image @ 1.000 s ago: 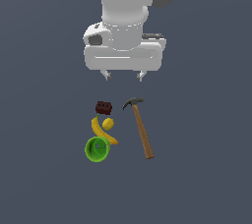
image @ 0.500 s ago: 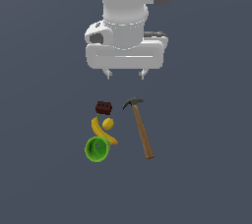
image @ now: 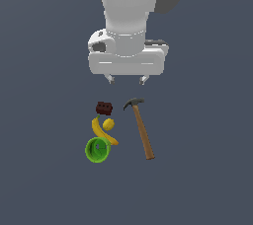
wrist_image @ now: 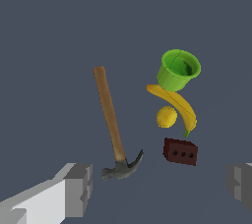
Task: Pick up a designated object from a clutter of objects.
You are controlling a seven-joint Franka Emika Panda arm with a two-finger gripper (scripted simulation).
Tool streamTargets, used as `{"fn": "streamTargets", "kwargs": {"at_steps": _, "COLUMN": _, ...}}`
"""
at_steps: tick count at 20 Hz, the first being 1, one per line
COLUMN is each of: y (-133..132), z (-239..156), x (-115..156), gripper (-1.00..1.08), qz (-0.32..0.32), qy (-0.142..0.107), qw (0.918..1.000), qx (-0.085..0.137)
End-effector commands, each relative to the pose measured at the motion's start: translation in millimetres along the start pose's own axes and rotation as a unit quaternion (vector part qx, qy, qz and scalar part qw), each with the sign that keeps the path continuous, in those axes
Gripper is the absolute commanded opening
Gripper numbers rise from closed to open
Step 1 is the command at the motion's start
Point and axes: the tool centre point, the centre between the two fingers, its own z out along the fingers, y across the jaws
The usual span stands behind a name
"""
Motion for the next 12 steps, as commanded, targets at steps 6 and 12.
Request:
{"fn": "streamTargets", "kwargs": {"at_steps": 6, "y": -8, "z": 51, "x": 7, "gripper": 1.00, "qz": -0.008, "qy": -0.004, "qw": 1.0000, "qx": -0.003}}
{"fn": "streamTargets", "kwargs": {"at_steps": 12, "y": -19, "z": 116, "x": 9, "gripper": 1.00, "qz": -0.020, "qy": -0.008, "qw": 0.9997, "qx": -0.007}}
